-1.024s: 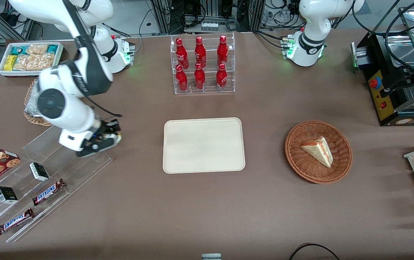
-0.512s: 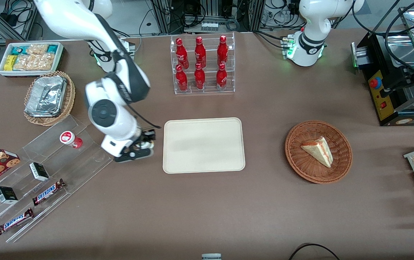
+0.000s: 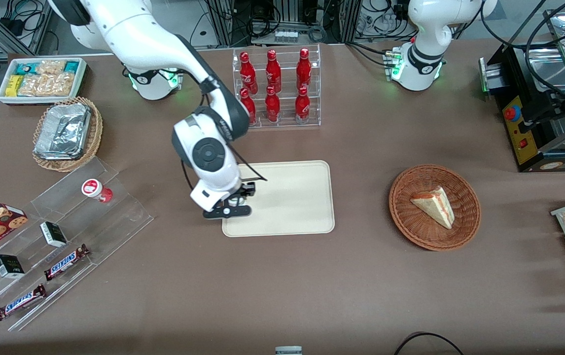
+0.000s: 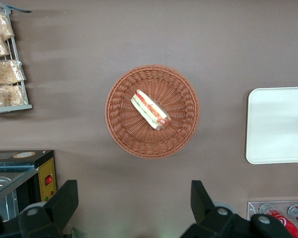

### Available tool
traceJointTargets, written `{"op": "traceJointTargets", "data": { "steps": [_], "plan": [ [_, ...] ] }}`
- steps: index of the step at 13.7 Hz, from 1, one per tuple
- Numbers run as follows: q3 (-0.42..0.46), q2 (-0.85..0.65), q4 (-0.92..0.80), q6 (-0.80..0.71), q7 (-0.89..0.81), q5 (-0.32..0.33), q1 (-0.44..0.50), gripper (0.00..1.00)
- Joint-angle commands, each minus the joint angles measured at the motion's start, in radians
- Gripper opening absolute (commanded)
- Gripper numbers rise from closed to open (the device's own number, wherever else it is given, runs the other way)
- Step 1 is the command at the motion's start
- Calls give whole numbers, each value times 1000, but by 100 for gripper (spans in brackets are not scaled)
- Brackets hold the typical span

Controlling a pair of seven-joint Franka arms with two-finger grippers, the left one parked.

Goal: Place green gum on tray
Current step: 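Lift the gum tub and carry it over the cream tray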

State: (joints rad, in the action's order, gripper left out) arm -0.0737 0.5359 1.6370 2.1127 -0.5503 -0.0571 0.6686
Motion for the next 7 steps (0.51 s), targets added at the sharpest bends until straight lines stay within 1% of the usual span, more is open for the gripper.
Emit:
{"op": "traceJointTargets", "data": {
  "steps": [1, 3, 5, 7],
  "plan": [
    [-9, 65, -81, 13, -87, -12, 37, 0],
    [-9, 91, -92, 50, -138, -10, 72, 0],
    [-9, 110, -92, 98, -174, -10, 89, 0],
    [-9, 122, -92, 115, -210, -10, 109, 0]
  ]
}}
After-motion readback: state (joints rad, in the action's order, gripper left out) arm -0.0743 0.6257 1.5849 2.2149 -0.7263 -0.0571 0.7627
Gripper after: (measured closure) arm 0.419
